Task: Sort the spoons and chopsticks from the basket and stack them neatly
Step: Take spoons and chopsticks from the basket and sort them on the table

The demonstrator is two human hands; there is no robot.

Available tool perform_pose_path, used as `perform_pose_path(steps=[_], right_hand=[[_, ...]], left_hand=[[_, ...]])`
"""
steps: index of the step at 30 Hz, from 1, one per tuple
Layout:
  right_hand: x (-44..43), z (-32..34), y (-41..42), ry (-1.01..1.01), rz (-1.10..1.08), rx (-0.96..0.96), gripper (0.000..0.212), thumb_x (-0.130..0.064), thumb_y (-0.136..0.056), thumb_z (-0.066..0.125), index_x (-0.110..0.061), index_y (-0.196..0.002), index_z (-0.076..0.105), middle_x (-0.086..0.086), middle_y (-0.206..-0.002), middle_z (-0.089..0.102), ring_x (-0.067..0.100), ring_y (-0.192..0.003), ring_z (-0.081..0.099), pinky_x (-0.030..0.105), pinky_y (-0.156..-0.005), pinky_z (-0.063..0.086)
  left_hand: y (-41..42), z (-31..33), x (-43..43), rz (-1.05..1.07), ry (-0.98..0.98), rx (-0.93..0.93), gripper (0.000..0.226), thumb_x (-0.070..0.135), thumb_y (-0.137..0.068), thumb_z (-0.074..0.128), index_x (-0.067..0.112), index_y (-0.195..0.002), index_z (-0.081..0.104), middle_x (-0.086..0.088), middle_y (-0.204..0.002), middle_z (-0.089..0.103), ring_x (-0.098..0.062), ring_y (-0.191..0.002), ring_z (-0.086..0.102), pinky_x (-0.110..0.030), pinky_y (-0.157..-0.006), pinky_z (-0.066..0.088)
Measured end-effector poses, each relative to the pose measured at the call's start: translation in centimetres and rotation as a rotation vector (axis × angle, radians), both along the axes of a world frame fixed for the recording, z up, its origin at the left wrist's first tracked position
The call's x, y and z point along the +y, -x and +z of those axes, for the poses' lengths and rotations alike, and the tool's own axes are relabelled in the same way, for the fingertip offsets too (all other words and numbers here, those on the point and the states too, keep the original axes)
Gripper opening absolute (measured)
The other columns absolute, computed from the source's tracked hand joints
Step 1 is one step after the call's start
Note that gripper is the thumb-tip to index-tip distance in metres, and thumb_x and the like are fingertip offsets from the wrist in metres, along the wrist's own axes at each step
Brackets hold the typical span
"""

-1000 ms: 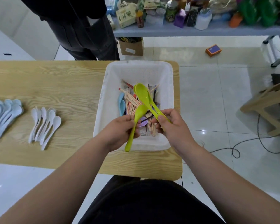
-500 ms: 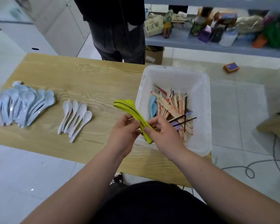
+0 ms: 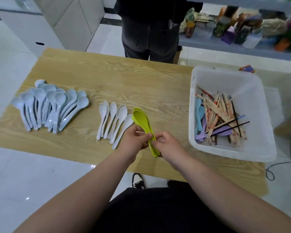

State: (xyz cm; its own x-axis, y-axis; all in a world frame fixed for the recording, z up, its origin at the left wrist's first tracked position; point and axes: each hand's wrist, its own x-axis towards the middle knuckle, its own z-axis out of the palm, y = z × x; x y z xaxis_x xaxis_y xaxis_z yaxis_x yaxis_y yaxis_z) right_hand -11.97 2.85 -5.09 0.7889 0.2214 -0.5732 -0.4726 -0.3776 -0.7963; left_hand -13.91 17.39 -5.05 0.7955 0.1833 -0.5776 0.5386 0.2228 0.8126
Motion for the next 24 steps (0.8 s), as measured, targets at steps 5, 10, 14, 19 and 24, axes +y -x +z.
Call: perform_pose_path(steps=[5, 10, 14, 19, 24], right_hand=[[1.4, -2.9, 1.0, -0.022, -0.082, 0.215, 0.013, -0.014, -0.088, 0.071, -0.02, -0.091, 0.061, 0.007, -0.086, 0.074, 0.021, -0.083, 0.071, 0.047, -0.083, 0.058], [1.3, -6.5, -0.4, 0.148, -0.208, 0.2, 0.013, -0.021, -0.082, 0.074, -0.015, -0.09, 0.065, 0.007, -0.081, 0.075, 0.021, -0.073, 0.071, 0.042, -0.073, 0.059], [1.5, -8.3, -1.8, 0.247, -0.307, 0.118, 0.016, -0.013, -0.088, 0.069, -0.018, -0.092, 0.055, 0.002, -0.089, 0.074, 0.021, -0.08, 0.071, 0.04, -0.078, 0.059], [2.4, -8.4, -2.3, 0.496, -0.145, -0.057, 0.018, -0.021, -0.087, 0.071, -0.02, -0.095, 0.055, 0.0, -0.095, 0.066, 0.022, -0.086, 0.06, 0.031, -0.075, 0.044], [2.1, -8.9, -2.7, 0.581, 0.009, -0.124, 0.022, -0.024, -0.086, 0.069, -0.016, -0.105, 0.061, 0.007, -0.11, 0.066, 0.028, -0.106, 0.061, 0.035, -0.085, 0.047]], left_hand=[[0.7, -3.7, 0.8, -0.147, -0.146, 0.077, 0.033, 0.011, -0.08, 0.083, 0.014, -0.085, 0.05, -0.003, -0.07, 0.055, -0.017, -0.06, 0.054, -0.03, -0.055, 0.048], [-1.3, -6.4, 1.3, -0.29, -0.401, 0.135, 0.03, 0.029, -0.08, 0.082, 0.017, -0.083, 0.055, 0.001, -0.073, 0.058, -0.017, -0.065, 0.057, -0.033, -0.06, 0.052], [-3.3, -8.0, 2.3, -0.32, -0.502, 0.171, 0.03, 0.034, -0.081, 0.08, 0.023, -0.08, 0.052, 0.004, -0.073, 0.059, -0.023, -0.073, 0.059, -0.042, -0.076, 0.053], [-4.5, -8.0, 2.2, -0.494, -0.645, 0.131, 0.031, 0.03, -0.085, 0.076, 0.019, -0.112, 0.063, 0.005, -0.095, 0.068, -0.016, -0.093, 0.063, -0.025, -0.075, 0.043], [-4.7, -7.2, 2.6, -0.615, -0.757, 0.065, 0.038, 0.02, -0.087, 0.065, 0.015, -0.125, 0.063, 0.001, -0.1, 0.069, -0.021, -0.098, 0.065, -0.03, -0.078, 0.048]])
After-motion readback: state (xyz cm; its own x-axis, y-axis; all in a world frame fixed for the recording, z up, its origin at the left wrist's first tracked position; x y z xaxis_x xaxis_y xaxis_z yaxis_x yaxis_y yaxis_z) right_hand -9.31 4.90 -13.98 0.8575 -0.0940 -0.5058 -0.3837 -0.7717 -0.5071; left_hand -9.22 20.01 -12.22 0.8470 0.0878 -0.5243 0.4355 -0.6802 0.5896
